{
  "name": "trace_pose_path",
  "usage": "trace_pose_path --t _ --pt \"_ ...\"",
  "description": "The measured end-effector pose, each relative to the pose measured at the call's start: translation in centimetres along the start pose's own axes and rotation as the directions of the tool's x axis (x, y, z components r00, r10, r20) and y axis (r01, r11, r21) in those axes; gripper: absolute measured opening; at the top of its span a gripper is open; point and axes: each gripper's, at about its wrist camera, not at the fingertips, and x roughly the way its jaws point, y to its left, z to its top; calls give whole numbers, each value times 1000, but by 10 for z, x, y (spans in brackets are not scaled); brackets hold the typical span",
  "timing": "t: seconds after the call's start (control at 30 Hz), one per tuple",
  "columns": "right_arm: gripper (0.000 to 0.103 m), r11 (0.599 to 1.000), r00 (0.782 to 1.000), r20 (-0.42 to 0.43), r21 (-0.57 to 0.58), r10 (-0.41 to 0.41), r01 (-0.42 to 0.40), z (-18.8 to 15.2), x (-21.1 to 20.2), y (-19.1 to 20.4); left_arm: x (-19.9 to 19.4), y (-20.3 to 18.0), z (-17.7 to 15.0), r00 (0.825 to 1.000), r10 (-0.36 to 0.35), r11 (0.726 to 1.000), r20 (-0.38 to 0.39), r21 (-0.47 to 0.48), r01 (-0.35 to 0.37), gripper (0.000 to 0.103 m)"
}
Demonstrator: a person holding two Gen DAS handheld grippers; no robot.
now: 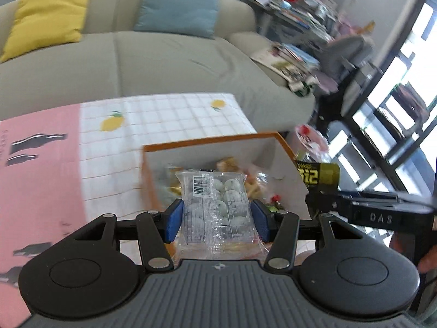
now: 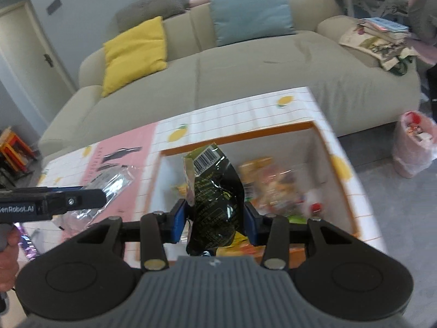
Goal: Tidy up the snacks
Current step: 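Carry the candy pack and green bag over the box and lower them, then open both grippers to release the candy pack and green bag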
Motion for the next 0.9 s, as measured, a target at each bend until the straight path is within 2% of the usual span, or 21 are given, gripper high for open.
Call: trace_pose_path --t 0.17,0.33,0.6,0.9 --pt "42 999 996 -73 10 -49 50 12 23 -31 43 -17 5 997 -16 998 -77 53 21 60" --pt "42 989 980 -149 -82 -133 122 9 58 -45 84 -23 2 988 -5 996 -157 90 19 60" --pt "43 980 951 -257 -138 -174 142 5 103 -59 121 -22 -8 975 36 990 -221 142 -4 60" --pt "44 972 924 -318 -165 -212 166 8 132 -62 136 -16 -10 936 111 983 -334 178 -53 60"
